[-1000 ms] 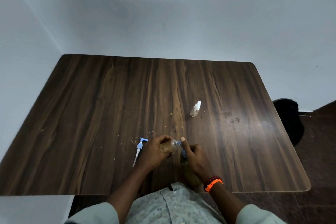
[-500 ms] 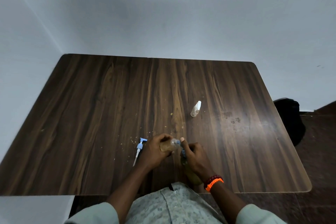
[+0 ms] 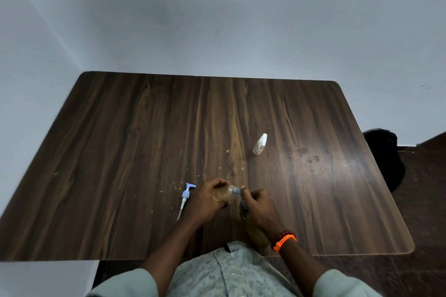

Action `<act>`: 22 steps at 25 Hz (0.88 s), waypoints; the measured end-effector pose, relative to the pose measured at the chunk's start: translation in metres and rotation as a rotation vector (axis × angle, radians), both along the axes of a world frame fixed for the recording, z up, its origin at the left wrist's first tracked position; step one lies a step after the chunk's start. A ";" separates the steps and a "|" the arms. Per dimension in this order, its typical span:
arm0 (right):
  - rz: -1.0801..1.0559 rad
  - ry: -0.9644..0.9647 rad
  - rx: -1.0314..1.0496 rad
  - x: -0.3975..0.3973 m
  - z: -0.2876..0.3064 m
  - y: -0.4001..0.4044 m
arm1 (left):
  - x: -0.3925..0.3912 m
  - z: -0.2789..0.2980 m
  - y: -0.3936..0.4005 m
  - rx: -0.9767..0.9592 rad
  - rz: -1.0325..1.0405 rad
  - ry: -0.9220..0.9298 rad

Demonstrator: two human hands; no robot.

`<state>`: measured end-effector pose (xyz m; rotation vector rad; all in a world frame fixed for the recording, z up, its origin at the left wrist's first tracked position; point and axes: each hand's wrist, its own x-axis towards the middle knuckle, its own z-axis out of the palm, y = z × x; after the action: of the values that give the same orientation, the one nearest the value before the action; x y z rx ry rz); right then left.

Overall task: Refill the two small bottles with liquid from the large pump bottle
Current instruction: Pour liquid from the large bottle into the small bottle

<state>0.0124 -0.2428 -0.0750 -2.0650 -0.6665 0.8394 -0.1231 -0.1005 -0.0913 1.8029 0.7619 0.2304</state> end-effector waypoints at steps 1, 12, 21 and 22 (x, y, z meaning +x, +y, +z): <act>0.010 -0.005 -0.007 0.000 -0.001 0.000 | 0.000 0.000 -0.001 0.010 -0.006 0.006; -0.027 -0.081 -0.113 0.006 -0.022 -0.003 | 0.001 -0.001 0.000 -0.010 -0.003 0.003; -0.011 0.005 -0.052 0.004 -0.007 -0.001 | 0.001 0.000 0.002 0.004 0.004 0.000; 0.009 -0.003 -0.048 0.003 -0.004 -0.001 | 0.001 -0.001 0.001 0.001 0.002 0.012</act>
<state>0.0152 -0.2440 -0.0790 -2.1079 -0.6639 0.8648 -0.1219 -0.0992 -0.0922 1.8060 0.7721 0.2210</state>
